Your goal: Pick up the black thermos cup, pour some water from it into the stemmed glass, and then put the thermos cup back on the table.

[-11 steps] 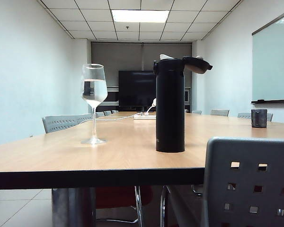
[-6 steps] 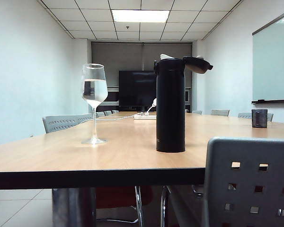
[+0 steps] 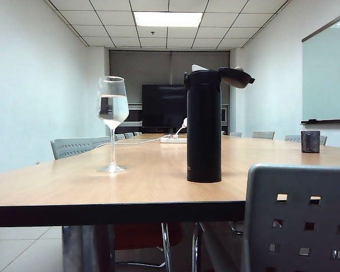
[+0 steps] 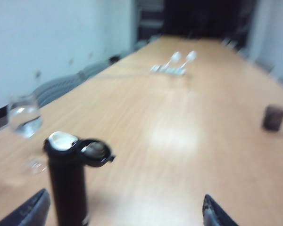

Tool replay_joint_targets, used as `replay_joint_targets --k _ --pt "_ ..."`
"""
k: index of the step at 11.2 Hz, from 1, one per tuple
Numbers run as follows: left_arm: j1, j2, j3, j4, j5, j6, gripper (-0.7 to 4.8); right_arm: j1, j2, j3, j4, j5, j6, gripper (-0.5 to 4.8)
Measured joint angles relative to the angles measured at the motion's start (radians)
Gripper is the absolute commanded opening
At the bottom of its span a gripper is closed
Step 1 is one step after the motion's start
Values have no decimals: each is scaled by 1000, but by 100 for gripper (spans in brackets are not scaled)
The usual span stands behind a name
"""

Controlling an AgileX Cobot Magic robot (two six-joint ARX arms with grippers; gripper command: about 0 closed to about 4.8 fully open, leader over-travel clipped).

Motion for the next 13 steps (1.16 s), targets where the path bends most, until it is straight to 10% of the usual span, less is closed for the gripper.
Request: replay_joint_targets --k 1,5,8,13 --pt "0 71 27 31 18 -3 479 0 117 21 101 -139 43 418" --pt "-103 255 29 150 -3 -11 479 4 348 30 267 -169 97 419" --pt "-307 520 29 328 -126 -10 479 270 580 37 448 -9 39 419" --pt "-392 715 29 453 -172 -10 479 380 898 35 629 40 38 420"
